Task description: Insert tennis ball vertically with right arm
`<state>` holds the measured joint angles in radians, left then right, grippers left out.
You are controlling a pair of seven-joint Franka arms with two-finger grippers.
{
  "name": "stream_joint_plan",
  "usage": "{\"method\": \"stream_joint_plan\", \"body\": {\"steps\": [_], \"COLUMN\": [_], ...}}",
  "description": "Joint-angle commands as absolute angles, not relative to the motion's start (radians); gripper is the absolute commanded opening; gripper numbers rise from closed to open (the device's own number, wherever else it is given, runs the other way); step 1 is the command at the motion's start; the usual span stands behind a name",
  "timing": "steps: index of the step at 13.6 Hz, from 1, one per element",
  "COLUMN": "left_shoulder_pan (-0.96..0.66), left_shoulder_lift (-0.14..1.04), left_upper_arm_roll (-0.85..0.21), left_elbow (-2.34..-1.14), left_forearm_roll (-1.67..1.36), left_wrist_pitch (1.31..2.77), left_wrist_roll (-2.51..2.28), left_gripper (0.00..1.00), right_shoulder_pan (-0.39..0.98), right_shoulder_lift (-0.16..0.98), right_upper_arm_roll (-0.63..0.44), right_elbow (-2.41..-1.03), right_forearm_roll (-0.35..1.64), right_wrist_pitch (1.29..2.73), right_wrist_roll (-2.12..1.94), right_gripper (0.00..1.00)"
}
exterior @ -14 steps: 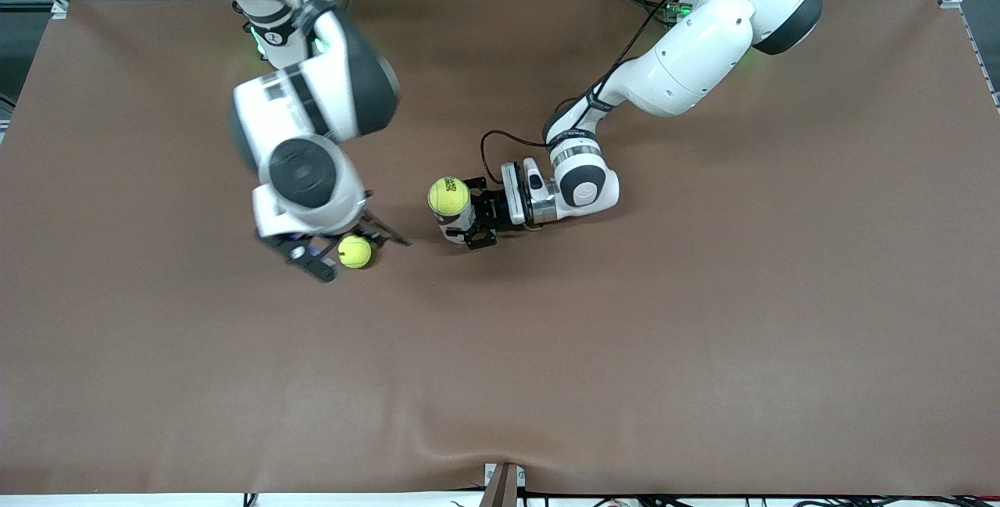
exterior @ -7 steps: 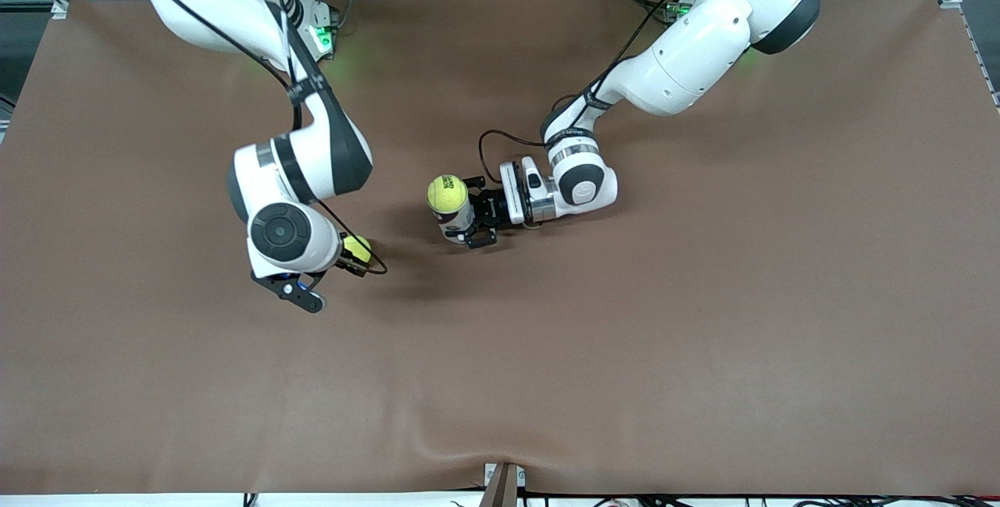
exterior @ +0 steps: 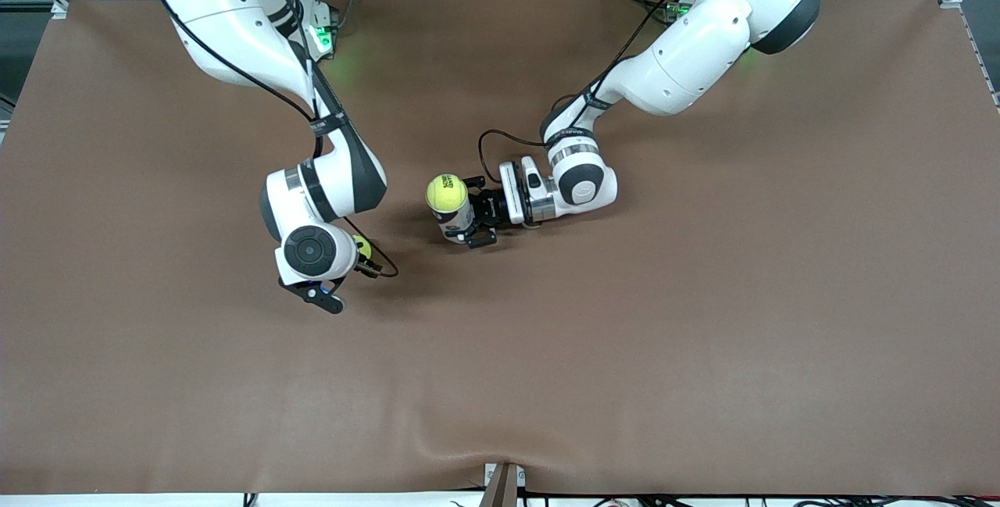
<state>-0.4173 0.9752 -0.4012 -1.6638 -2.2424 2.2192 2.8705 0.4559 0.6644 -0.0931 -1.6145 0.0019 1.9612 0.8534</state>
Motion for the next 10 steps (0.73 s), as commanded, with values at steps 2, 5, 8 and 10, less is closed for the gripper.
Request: {"method": "stream_joint_plan", "body": {"steps": [2,5,8,10], "left_shoulder_pan": [-0.399,-0.388,-0.390,-0.390], "left_shoulder_lift": [0.991,0.988,0.988,0.988], "left_upper_arm_roll": [-0.433,-0.433,-0.433,-0.433], "left_elbow": [-1.718,-1.730,-1.729,-1.729], "left_forearm_roll": [-2.338,-2.333,-2.333,-2.335], "left_wrist_pitch": [2.227,2.232,2.232,2.233], "left_wrist_roll": [3.290,3.303,3.303,3.303], "left_gripper": [0.75,0.75,0.75,0.75], "right_shoulder_pan": [0.459,0.459,0.459,0.457], "right_shoulder_lift": [0.681,0.689,0.690,0.683], "right_upper_arm_roll": [-0.086,-0.086,-0.086,-0.086], "right_elbow": [-1.629,-1.643,-1.644,-1.640], "right_forearm_roll": [0.020,0.020,0.020,0.020], "right_wrist_pitch": [1.967,1.968,1.968,1.954], "right_wrist_roll": [0.839,0.841,0.841,0.841], "right_gripper": [1.00,0.92,0.41,0.00]}}
